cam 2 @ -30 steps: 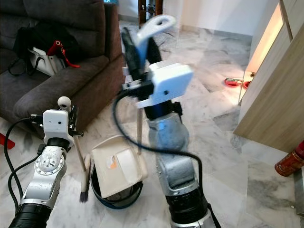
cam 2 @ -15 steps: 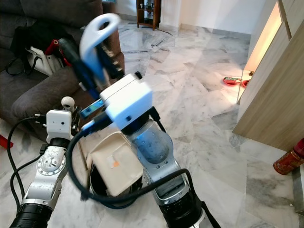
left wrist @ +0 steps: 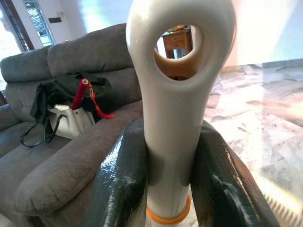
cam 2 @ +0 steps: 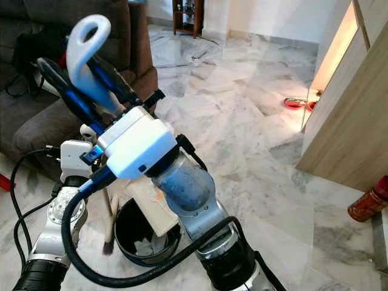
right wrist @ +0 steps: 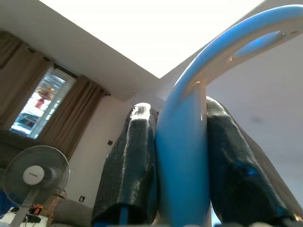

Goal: Sweep floor

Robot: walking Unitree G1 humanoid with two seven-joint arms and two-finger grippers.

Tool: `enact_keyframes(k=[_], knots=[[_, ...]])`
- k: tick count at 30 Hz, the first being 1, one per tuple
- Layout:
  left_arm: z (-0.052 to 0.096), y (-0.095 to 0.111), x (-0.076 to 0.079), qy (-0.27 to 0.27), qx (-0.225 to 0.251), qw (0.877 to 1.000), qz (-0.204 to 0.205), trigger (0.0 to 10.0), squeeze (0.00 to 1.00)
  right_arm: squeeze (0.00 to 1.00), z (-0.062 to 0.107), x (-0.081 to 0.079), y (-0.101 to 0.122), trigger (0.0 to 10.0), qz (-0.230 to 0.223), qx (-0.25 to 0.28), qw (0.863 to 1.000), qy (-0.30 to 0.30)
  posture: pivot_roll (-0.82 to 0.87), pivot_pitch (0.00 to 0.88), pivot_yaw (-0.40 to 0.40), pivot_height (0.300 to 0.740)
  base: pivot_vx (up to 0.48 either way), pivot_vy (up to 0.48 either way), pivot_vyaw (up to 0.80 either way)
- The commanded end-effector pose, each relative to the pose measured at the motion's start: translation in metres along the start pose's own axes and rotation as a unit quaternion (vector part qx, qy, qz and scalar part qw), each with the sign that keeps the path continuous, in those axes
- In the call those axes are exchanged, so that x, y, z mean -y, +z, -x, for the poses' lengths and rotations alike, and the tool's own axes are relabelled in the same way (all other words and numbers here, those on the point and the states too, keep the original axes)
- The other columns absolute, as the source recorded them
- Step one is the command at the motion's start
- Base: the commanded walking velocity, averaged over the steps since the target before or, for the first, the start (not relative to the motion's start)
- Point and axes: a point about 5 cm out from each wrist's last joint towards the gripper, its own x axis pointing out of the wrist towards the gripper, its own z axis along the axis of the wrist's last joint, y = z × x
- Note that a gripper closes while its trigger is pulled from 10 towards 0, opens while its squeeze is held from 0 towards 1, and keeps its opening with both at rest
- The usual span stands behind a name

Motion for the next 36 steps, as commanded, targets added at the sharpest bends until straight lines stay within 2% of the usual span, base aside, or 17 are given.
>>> enact_keyframes(k=[1,11,15,28,32,33,34,35,36], knots=[[-0.003,0.008,-0.003,0.001,0.025,1.000,-0.011,10.0,0.00,0.00,-0.009,-0.003,0.017,10.0,0.023,0.051,0.998,0.020,0.16,0.075,-0.001,0.740,0.000,0.000,0.00],[-0.003,0.008,-0.004,0.003,0.026,1.000,-0.013,10.0,0.00,0.00,-0.013,-0.012,0.022,10.0,0.028,0.075,0.996,0.028,0.17,0.078,-0.003,0.740,0.000,0.000,0.00],[-0.004,0.009,-0.005,0.004,0.027,1.000,-0.013,10.0,0.00,0.00,-0.015,-0.013,0.027,10.0,0.059,0.089,0.994,0.034,0.17,0.078,-0.004,0.740,0.000,0.000,0.00],[-0.004,0.008,-0.004,0.003,0.026,1.000,-0.013,10.0,0.00,0.00,-0.014,-0.012,0.024,10.0,0.060,0.078,0.995,0.024,0.17,0.076,-0.007,0.740,0.000,0.000,0.00],[-0.003,0.008,-0.004,0.003,0.026,1.000,-0.012,10.0,0.00,0.00,-0.009,0.001,0.010,10.0,0.061,0.039,0.997,-0.014,0.17,0.073,-0.005,0.740,0.000,0.000,0.00],[-0.003,0.008,-0.003,0.002,0.026,1.000,-0.011,10.0,0.00,0.00,-0.006,0.008,0.006,10.0,0.063,0.025,0.997,-0.030,0.17,0.072,-0.004,0.740,0.000,0.000,0.00],[-0.003,0.008,-0.002,0.001,0.025,1.000,-0.010,10.0,0.00,0.00,0.001,0.023,-0.003,10.0,0.076,-0.005,0.995,-0.061,0.17,0.069,-0.003,0.740,0.000,0.000,0.00],[-0.003,0.008,-0.002,0.001,0.025,1.000,-0.010,10.0,0.00,0.00,0.001,0.023,-0.003,10.0,0.076,-0.005,0.995,-0.061,0.17,0.069,-0.003,0.740,0.000,0.000,0.00],[-0.003,0.008,-0.002,0.000,0.025,1.000,-0.010,10.0,0.00,0.00,0.007,0.036,-0.008,10.0,0.088,-0.026,0.992,-0.090,0.17,0.069,-0.003,0.740,0.000,0.000,0.00]])
